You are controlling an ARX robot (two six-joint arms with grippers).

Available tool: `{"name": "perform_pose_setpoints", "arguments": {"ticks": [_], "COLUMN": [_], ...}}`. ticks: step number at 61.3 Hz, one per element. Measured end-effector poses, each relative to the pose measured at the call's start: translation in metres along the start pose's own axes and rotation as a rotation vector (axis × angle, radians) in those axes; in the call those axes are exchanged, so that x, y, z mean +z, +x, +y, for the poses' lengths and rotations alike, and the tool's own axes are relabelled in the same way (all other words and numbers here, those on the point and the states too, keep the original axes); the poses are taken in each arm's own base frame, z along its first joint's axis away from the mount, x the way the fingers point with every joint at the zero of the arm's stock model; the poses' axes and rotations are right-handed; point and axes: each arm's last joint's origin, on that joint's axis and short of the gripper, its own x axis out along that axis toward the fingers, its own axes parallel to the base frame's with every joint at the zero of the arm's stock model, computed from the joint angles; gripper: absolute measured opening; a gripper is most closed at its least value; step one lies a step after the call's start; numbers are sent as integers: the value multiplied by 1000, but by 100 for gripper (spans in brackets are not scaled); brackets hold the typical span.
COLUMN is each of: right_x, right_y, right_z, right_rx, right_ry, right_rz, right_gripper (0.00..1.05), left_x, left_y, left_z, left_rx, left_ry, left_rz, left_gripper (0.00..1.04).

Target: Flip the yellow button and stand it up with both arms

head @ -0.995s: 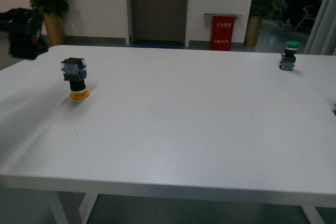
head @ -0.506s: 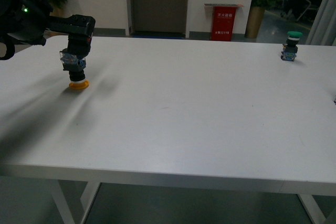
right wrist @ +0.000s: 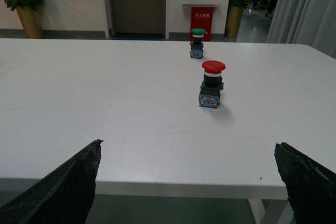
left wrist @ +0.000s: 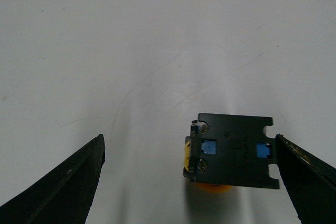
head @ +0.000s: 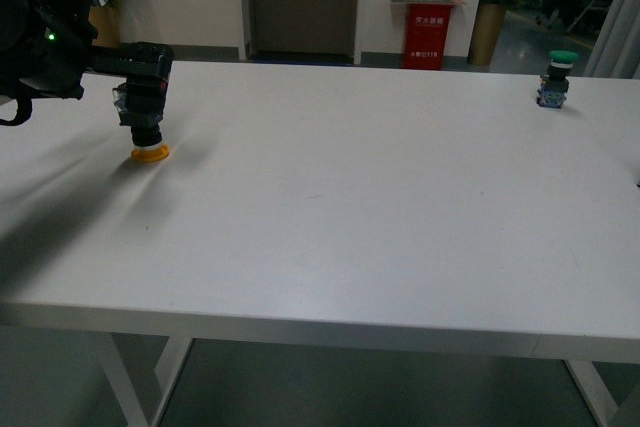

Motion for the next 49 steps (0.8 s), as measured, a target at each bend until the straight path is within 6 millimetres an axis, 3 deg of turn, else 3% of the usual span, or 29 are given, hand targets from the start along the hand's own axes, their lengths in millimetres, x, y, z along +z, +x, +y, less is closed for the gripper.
{"name": "perform_pose_setpoints", "arguments": {"ticks": [6, 27, 40, 49], "right_x": [0, 0, 0, 0], "right_y": [0, 0, 0, 0], "right_z": [0, 0, 0, 0], "right_rx": [0, 0, 0, 0], "right_ry": [0, 0, 0, 0], "right_rz": [0, 0, 0, 0], "right_gripper": [98, 98, 98, 98], "left_x": [1, -2, 6, 49], "left_y": [2, 7, 0, -32], "left_z": [0, -1, -6, -23], "left_rx": [1, -22, -114, -335], "left_ry": [-1, -11, -76, -198], "left_rz": [-3, -5, -45, -199], "left_gripper": [95, 39, 37, 37]}}
